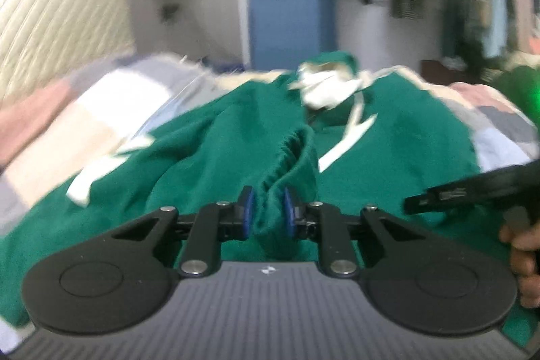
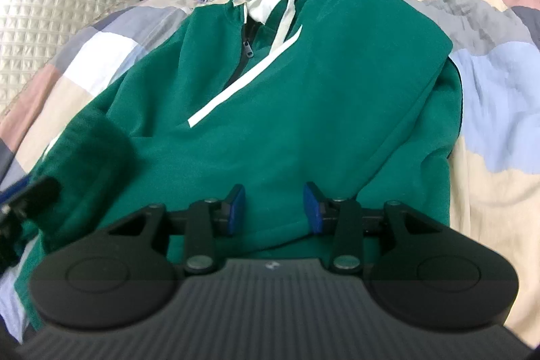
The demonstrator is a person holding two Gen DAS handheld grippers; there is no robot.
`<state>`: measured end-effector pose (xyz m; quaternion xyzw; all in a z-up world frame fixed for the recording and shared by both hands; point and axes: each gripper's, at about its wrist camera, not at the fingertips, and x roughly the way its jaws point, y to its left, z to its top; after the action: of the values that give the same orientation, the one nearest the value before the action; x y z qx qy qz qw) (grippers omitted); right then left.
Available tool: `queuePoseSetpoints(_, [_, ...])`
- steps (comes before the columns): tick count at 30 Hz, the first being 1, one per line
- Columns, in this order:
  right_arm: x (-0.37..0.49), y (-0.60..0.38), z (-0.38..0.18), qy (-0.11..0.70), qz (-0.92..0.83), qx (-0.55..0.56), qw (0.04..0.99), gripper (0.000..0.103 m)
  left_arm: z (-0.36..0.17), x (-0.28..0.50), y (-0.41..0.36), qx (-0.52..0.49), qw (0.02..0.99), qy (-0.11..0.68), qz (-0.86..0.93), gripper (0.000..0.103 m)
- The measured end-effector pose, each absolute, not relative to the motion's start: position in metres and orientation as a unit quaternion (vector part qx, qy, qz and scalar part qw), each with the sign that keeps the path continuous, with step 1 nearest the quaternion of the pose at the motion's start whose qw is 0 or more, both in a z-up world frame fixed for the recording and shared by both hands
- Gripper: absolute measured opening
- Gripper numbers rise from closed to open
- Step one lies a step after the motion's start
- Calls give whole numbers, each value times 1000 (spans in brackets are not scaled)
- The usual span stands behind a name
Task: Fold large clothes
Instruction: 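Close the left gripper on the other sleeve cuff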
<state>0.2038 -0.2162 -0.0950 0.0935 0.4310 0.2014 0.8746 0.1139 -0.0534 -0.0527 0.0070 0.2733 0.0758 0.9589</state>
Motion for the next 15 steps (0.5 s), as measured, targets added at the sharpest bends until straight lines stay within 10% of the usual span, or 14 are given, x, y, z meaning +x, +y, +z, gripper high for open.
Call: queuePoseSetpoints(15, [185,-181,-90,424,238,36,873,41,-84,115,28,-156,910,351,157,24])
